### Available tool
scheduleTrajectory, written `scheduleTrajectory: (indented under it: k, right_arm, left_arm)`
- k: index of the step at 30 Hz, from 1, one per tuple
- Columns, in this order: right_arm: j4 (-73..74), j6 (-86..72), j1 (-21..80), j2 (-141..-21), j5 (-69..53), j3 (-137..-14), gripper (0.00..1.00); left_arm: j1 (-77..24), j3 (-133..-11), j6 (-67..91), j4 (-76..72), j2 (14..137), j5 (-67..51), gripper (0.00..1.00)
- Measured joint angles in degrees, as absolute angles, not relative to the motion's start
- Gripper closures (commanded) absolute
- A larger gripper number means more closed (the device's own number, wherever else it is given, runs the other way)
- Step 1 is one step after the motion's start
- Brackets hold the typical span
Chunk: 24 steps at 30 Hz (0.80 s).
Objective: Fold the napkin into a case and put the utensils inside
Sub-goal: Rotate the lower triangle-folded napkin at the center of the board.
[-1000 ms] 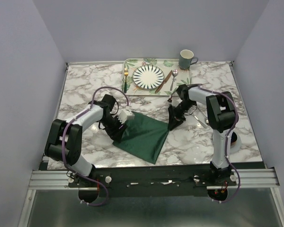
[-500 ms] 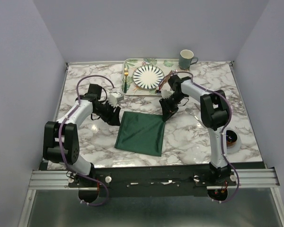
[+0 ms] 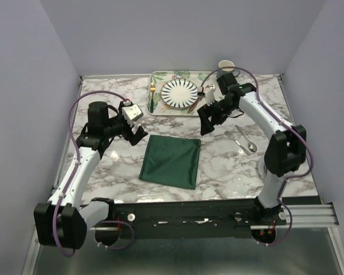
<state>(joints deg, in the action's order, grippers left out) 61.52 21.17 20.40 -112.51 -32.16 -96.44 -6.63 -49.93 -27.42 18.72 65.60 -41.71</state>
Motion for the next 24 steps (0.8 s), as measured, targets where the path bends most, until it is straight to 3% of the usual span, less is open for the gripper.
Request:
scheduleTrajectory:
  k: [6,12,18,24]
  right_arm:
    - [48.80,19.03,20.40,-94.35,-26.72,-91.74,0.00]
    - [48.25,17.21,18.85,-104.97,-29.93,-105.06,0.01]
    - [49.71,11.16,16.78,-107.77,-35.79,-91.35,0.12]
    - [48.71,3.81,15.66,-109.01,-40.25,-84.14,0.32]
  left_arm:
    - [-8.12,-52.84,-23.79,10.70,62.59,-40.66,0.01]
    - [-8.51,-63.55,-14.94,13.63,74.52,-39.27,0.01]
    - [-10.66,-61.10,-11.51,18.09,78.06,-38.11,0.09]
    - [-11.60,-59.00,-11.07,21.76,82.28,-38.17,0.15]
